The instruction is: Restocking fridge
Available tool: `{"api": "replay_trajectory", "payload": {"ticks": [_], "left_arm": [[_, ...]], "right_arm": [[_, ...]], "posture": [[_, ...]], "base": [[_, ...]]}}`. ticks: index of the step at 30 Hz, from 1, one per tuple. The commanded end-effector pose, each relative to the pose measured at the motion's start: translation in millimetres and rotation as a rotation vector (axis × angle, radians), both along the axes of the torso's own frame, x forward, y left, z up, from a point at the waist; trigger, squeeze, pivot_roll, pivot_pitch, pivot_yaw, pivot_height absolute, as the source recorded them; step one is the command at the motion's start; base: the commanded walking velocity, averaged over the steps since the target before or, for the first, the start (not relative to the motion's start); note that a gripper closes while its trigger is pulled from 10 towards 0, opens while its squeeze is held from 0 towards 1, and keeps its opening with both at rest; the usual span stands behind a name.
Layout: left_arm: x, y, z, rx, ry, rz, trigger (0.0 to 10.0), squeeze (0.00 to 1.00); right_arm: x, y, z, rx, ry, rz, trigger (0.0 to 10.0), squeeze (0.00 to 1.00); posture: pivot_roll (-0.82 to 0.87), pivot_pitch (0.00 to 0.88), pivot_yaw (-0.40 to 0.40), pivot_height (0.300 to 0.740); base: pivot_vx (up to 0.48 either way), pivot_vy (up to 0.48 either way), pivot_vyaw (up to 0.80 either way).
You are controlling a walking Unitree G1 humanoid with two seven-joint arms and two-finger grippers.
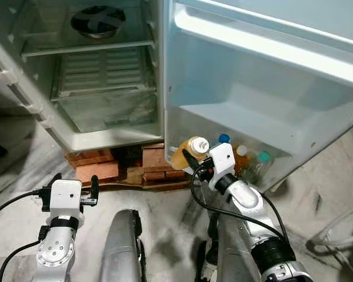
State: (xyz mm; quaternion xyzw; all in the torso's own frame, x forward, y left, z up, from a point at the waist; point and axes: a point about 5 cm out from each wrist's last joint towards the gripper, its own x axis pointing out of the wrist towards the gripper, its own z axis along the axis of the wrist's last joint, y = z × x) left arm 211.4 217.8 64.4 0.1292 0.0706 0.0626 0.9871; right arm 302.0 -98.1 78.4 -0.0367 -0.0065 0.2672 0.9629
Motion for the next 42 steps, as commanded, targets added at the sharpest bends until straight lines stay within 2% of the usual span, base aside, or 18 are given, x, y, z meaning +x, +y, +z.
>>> {"api": "replay_trajectory", "payload": {"ticks": [1, 16, 18, 19, 24, 27, 34, 36, 40, 42], "left_arm": [[-5.2, 1.5, -1.9, 0.011, 0.019, 0.010, 10.0, 0.00], [-18.1, 6.5, -2.2, 0.036, 0.041, 0.036, 10.0, 0.00], [-18.8, 7.0, -1.7, 0.039, 0.042, 0.036, 10.0, 0.00], [-18.8, 7.0, -0.8, 0.040, 0.039, 0.037, 10.0, 0.00], [-20.1, 7.0, 0.1, 0.052, 0.040, 0.038, 10.0, 0.00], [-20.8, 3.9, -0.4, 0.059, 0.047, 0.022, 10.0, 0.00], [-27.0, 4.3, 2.8, 0.061, 0.042, 0.042, 10.0, 0.00], [-29.2, 3.4, 3.6, 0.062, 0.042, 0.044, 10.0, 0.00], [-35.6, 0.4, 5.5, 0.063, 0.046, 0.047, 10.0, 0.00], [-36.8, 0.3, 6.1, 0.064, 0.046, 0.049, 10.0, 0.00]], "right_arm": [[3.3, 4.5, 4.9, 0.001, -0.024, -0.008, 10.0, 0.00], [6.1, 22.0, 6.8, 0.014, -0.047, -0.010, 10.0, 0.00], [6.4, 25.1, 7.0, 0.012, -0.047, 0.001, 10.0, 0.00], [7.6, 26.9, 9.5, 0.054, -0.050, -0.008, 10.0, 0.00], [12.5, 36.2, 14.7, 0.030, -0.088, -0.020, 10.0, 0.00], [22.4, 45.6, 28.5, 0.018, -0.156, -0.047, 10.0, 0.00], [45.1, 53.8, 56.2, -0.001, -0.235, -0.134, 10.0, 0.00], [49.5, 53.4, 60.0, -0.012, -0.248, -0.157, 10.0, 0.00], [60.8, 45.1, 62.9, -0.133, -0.274, -0.255, 10.0, 0.00], [62.5, 42.7, 63.6, -0.139, -0.273, -0.273, 10.0, 0.00]], "posture": [[0.09, 0.211, -0.027, 0.607], [0.13, 0.240, -0.023, 0.518], [0.13, 0.240, -0.020, 0.513], [0.13, 0.241, -0.016, 0.505], [0.13, 0.245, -0.006, 0.505], [0.14, 0.251, -0.006, 0.505], [0.16, 0.269, -0.019, 0.505], [0.16, 0.280, -0.022, 0.505], [0.17, 0.316, -0.032, 0.505], [0.18, 0.326, -0.033, 0.505]], "base": [[0.000, 0.000, 0.00], [0.000, 0.000, 0.00], [0.000, 0.000, 0.00], [0.000, 0.000, 0.00], [0.000, 0.000, 0.00], [0.000, 0.000, 0.00], [0.000, 0.000, 0.00], [0.000, 0.000, 0.00], [0.000, 0.000, 0.00], [0.000, 0.000, 0.00]]}}
